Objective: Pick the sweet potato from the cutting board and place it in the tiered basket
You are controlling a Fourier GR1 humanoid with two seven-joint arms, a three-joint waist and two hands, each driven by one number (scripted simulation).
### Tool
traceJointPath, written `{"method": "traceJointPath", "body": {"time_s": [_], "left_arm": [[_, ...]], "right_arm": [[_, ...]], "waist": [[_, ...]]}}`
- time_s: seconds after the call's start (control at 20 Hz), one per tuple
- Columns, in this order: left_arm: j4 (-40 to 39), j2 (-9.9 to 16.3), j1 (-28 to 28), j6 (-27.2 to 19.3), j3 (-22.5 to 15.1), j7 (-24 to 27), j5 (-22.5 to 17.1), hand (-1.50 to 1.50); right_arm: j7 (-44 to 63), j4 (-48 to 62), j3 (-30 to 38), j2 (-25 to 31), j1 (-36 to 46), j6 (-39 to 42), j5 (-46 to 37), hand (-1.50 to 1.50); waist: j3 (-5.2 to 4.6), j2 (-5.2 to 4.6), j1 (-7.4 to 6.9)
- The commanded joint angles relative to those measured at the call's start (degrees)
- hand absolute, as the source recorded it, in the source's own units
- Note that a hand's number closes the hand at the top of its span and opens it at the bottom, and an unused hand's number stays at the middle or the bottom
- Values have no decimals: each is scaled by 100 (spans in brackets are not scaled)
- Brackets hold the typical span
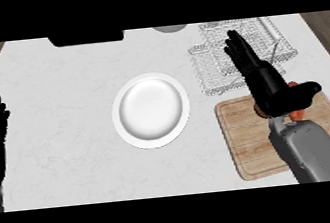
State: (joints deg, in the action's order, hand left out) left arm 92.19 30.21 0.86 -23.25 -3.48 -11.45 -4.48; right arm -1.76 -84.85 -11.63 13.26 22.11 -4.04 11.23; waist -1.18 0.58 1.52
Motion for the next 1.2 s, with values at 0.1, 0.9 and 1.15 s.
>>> {"method": "traceJointPath", "body": {"time_s": [0.1, 0.9, 1.15], "left_arm": [[-14, 23, 149, 174, -103, 274, 147, 0], [-558, -177, 345, 734, -355, 746, 126, 0], [-690, -298, 696, 701, -468, 646, 263, 0]], "right_arm": [[163, 75, 1442, 397, -563, -616, 553, 150], [3263, -330, 2464, 2199, -2970, -2588, -651, -150], [4652, -529, 1979, 3272, -2586, -1198, -484, -150]], "waist": [[123, -46, 126], [85, -29, 54], [92, -64, -80]]}}
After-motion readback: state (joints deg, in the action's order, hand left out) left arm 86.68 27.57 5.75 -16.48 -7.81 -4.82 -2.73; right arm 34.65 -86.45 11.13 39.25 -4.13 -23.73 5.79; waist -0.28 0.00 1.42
